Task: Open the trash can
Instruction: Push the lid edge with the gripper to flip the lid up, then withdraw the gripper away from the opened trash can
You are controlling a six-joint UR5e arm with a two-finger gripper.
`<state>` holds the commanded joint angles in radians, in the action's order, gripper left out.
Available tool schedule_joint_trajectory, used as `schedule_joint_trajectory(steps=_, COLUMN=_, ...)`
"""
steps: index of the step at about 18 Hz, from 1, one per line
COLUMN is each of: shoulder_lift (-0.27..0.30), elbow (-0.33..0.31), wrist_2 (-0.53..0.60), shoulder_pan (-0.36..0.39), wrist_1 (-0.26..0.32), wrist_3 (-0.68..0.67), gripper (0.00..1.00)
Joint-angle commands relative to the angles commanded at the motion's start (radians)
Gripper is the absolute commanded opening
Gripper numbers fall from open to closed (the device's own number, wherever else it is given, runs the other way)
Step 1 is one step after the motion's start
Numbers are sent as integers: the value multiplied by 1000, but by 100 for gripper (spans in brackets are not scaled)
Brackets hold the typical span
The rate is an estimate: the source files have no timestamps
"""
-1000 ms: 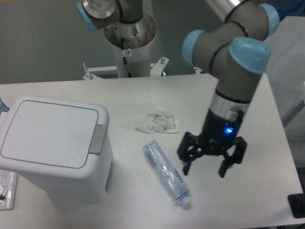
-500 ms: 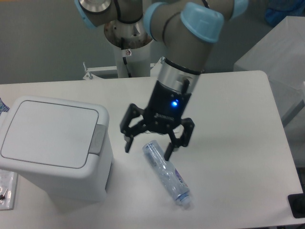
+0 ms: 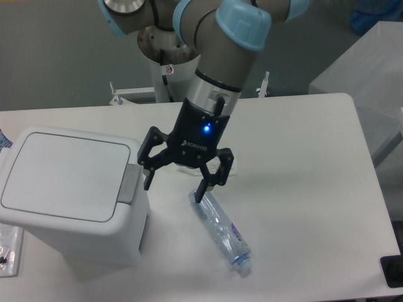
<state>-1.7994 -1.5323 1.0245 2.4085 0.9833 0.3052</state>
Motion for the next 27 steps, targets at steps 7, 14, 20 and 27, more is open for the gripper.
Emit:
schedule_joint_trajectory(steps=7, shoulder_lift=-5, elbow=1, wrist_2=14, shoulder_pan=-5, wrist_1=3, wrist_3=0, gripper=100)
schedule_joint_trajectory(steps=14, shoulder_lift=-6, elbow=21, wrist_2=14, shoulder_pan=-3, wrist_1=6, wrist_3=0, gripper=100)
schedule_joint_trajectory(steps=20, shoulder_lift=-34, elbow=115, wrist_2=13, shoulder_pan=44, wrist_1=0, wrist_3=3, gripper=100)
schedule_joint_trajectory(steps=27, shoulder_lift=-158, elbow=141, wrist_2=60, shoulder_pan=136, wrist_1=-40, wrist_3=93, gripper=100)
